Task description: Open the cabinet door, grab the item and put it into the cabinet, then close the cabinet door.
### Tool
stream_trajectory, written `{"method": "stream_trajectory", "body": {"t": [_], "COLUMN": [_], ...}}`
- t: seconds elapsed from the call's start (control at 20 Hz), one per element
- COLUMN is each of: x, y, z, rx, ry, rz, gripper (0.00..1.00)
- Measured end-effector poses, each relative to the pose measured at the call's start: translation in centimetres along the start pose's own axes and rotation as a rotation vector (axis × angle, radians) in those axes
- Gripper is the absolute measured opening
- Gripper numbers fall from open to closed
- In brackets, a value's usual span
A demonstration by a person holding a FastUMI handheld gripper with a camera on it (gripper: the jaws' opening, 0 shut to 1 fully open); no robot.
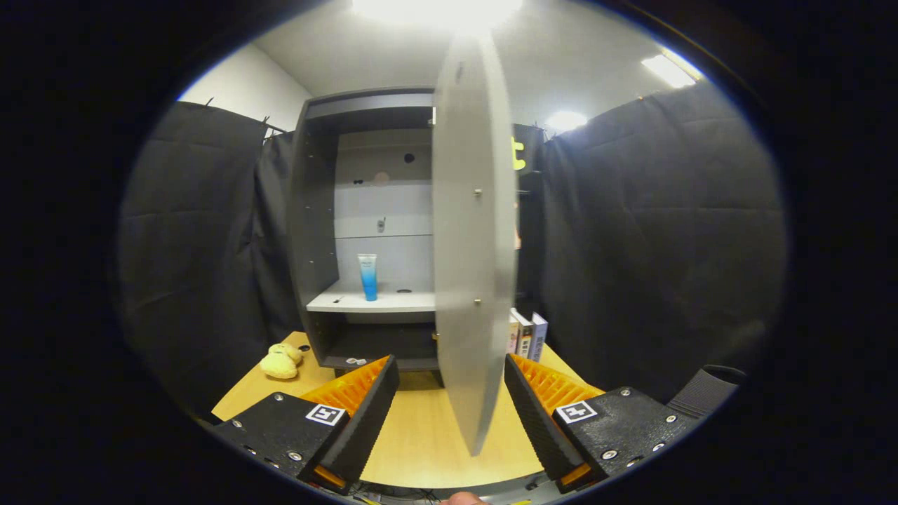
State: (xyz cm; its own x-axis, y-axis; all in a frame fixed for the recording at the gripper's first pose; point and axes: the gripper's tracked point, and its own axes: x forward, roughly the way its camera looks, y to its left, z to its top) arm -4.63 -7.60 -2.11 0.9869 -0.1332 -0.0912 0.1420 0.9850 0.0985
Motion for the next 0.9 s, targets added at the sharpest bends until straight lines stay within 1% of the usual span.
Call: {"method": "stream_trajectory", "body": {"t": [0.2,0.3,0.45,0.7,0.8,0.9], "x": [0.1,1.1,4.5,9.3,9.8,10.1], "y": [-8.0,-10.5,-11.5,-9.4,-8.1,-7.9], "z": [0.1,0.3,0.8,3.1,3.1,2.5], "rx": [0.034,0.031,0.016,0.004,0.007,0.023], "ry": [0.009,0.011,0.018,-0.012,-0.015,-0.013], "rz": [-0.078,-0.087,-0.039,0.115,0.176,0.200], "gripper": [0.93,0.93,0.93,0.94,0.94,0.92]}}
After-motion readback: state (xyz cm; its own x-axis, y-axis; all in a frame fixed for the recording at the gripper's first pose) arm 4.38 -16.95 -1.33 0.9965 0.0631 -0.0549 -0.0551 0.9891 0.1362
